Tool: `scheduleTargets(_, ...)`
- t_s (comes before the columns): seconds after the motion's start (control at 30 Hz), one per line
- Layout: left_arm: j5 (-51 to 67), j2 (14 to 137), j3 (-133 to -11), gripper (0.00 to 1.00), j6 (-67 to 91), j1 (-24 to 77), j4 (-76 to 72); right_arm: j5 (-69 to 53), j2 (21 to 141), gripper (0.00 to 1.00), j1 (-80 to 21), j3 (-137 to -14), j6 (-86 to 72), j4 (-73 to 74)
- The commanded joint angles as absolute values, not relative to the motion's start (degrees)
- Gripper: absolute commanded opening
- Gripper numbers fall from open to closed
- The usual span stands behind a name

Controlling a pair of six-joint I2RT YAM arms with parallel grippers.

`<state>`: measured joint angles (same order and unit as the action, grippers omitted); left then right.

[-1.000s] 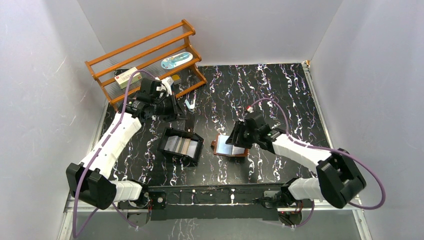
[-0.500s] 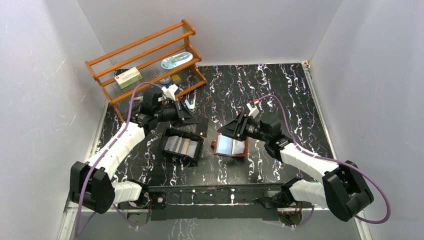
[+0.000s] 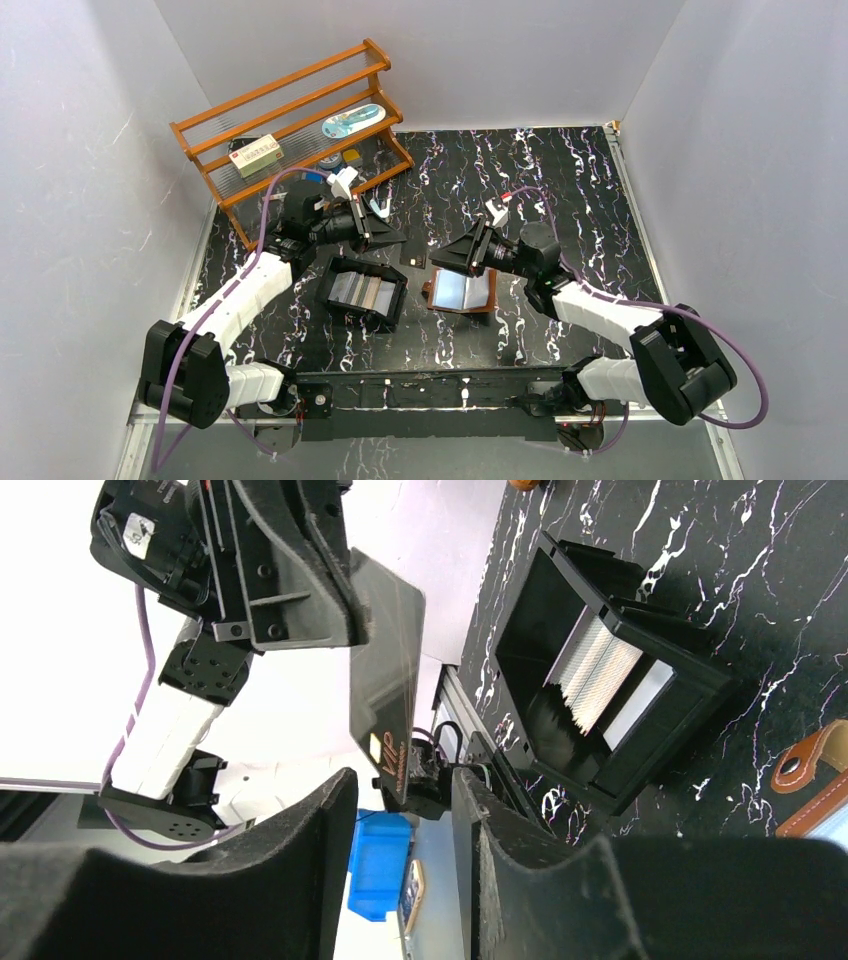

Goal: Put the credit cards into the card holder
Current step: Insert the credit card into the card holder.

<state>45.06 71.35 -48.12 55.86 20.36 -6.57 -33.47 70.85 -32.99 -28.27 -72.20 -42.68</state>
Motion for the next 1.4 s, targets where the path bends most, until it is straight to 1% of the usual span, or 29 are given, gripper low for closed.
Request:
scheduleTargets(0.0, 48.7, 70.1, -48.0, 0.0, 57.4, 20.4, -10.1, -34.3, 72.2, 0.47, -33.3, -30.7, -73.4, -47.0)
scheduleTargets(0.13, 49.2, 70.5, -47.3, 0.0, 58.5, 20.5, -11.7, -34.6, 73.4, 0.46, -33.4, -31.6, -73.7, -47.9)
scheduleTargets(0.23, 49.5, 70.6, -46.2, 0.0, 59.6, 20.5, -13.5, -34.4, 73.7, 0.37, -33.4, -31.5, -73.8, -48.0)
scheduleTargets(0.27, 49.5, 70.7, -46.1, 0.0, 59.7, 20.5, -13.6, -34.5, 73.9, 0.35, -33.5, -31.5, -74.0, -48.7)
scheduleTargets(0.5, 49.8, 70.8, -45.2, 0.0, 60.4, 20.5, -14.4, -34.5, 75.1, 0.34, -33.5, -32.9, -75.0, -49.2)
scheduleTargets(0.57, 49.9, 70.6, -44.6, 0.0, 60.9, 20.5, -14.8, -34.6, 75.5, 0.3, -33.7, -33.3, -75.8, -50.3)
scheduleTargets(0.67, 49.7, 70.3, -43.3, 0.0, 62.1, 20.5, -16.4, -34.5, 75.9, 0.29, -33.8, -33.2, -76.4, -50.7)
scheduleTargets(0.83, 50.0, 70.4, -42.7, 0.0, 62.8, 20.6, -17.4, -34.7, 76.1, 0.22, -34.0, -33.2, -76.9, -51.6)
scheduleTargets(0.9, 49.8, 70.3, -42.6, 0.0, 62.8, 20.6, -17.4, -34.7, 76.2, 0.16, -34.0, -33.2, -76.9, -52.0)
scheduleTargets(1.0, 49.5, 70.2, -42.7, 0.0, 62.1, 20.6, -16.0, -34.5, 75.8, 0.02, -34.1, -32.3, -76.9, -52.4)
scheduleTargets(1.03, 49.0, 70.0, -43.0, 0.07, 61.0, 20.6, -14.4, -34.3, 75.5, 0.0, -34.1, -31.7, -76.8, -52.3)
scheduleTargets(1.07, 48.0, 70.0, -44.0, 0.18, 59.5, 20.6, -11.9, -33.6, 74.9, 0.0, -34.0, -31.1, -76.2, -51.8)
scheduleTargets(1.17, 45.2, 69.5, -46.4, 0.38, 54.2, 20.6, -4.1, -32.7, 72.2, 0.0, -33.3, -29.9, -73.0, -45.7)
scheduleTargets(1.23, 43.1, 69.3, -47.9, 0.41, 51.0, 20.6, 0.3, -31.8, 69.8, 0.0, -32.7, -29.7, -68.2, -37.6)
scheduleTargets(1.37, 38.8, 69.5, -49.7, 0.39, 47.6, 21.4, 5.8, -25.7, 66.5, 0.0, -31.7, -33.6, -56.2, -11.4)
